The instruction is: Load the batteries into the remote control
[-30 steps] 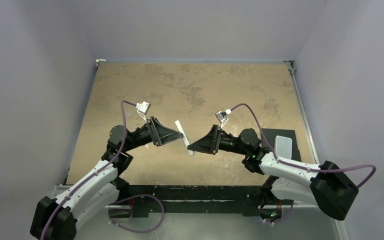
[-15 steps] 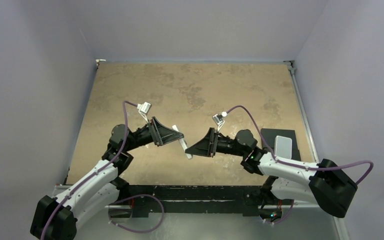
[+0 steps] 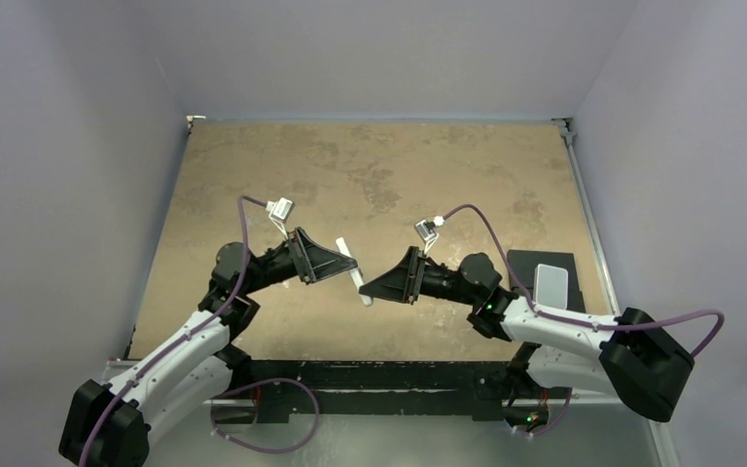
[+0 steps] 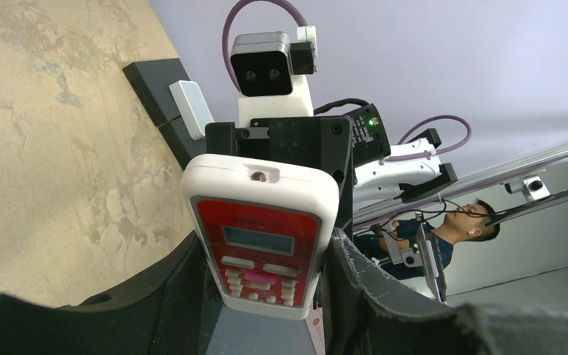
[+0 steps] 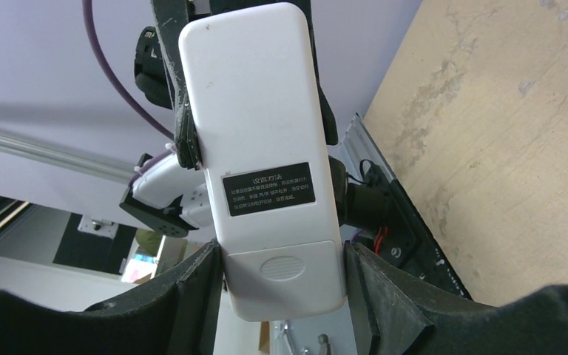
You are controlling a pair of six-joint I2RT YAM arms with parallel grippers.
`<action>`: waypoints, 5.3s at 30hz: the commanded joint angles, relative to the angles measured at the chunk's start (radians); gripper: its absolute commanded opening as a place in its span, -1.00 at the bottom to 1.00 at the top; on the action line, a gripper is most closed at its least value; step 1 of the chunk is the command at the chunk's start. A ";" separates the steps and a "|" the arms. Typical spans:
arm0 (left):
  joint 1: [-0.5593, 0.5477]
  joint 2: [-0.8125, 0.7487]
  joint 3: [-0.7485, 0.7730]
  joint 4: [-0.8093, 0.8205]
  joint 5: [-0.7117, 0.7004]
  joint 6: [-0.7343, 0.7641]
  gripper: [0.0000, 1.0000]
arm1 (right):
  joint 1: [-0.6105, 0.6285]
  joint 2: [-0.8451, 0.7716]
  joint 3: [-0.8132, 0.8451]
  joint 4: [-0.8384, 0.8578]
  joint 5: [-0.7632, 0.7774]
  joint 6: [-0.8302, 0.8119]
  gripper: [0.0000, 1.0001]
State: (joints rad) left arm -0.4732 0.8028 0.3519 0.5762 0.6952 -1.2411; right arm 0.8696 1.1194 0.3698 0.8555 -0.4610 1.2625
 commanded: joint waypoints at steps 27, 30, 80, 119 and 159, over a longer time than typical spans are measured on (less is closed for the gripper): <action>0.003 0.040 0.064 -0.186 -0.075 0.099 -1.00 | 0.001 -0.276 0.006 -0.428 0.148 -0.266 0.86; 0.002 0.050 0.103 -0.296 -0.108 0.158 -1.00 | 0.000 -0.323 0.033 -0.544 0.202 -0.320 0.86; -0.289 0.868 0.612 -0.935 -0.801 0.427 -0.50 | -0.003 -0.466 0.273 -1.220 0.565 -0.588 0.90; -0.303 0.464 0.648 -1.026 -0.840 0.534 0.98 | -0.003 -0.426 0.380 -1.327 0.801 -0.553 0.98; -0.303 -0.110 0.539 -1.155 -0.877 0.734 0.97 | -0.003 -0.529 0.428 -1.300 0.843 -0.736 0.98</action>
State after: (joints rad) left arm -0.7738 0.7097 0.9058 -0.5739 -0.1864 -0.5293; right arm 0.8692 0.5755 0.7685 -0.4976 0.4099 0.5610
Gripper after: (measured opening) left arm 0.986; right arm 0.984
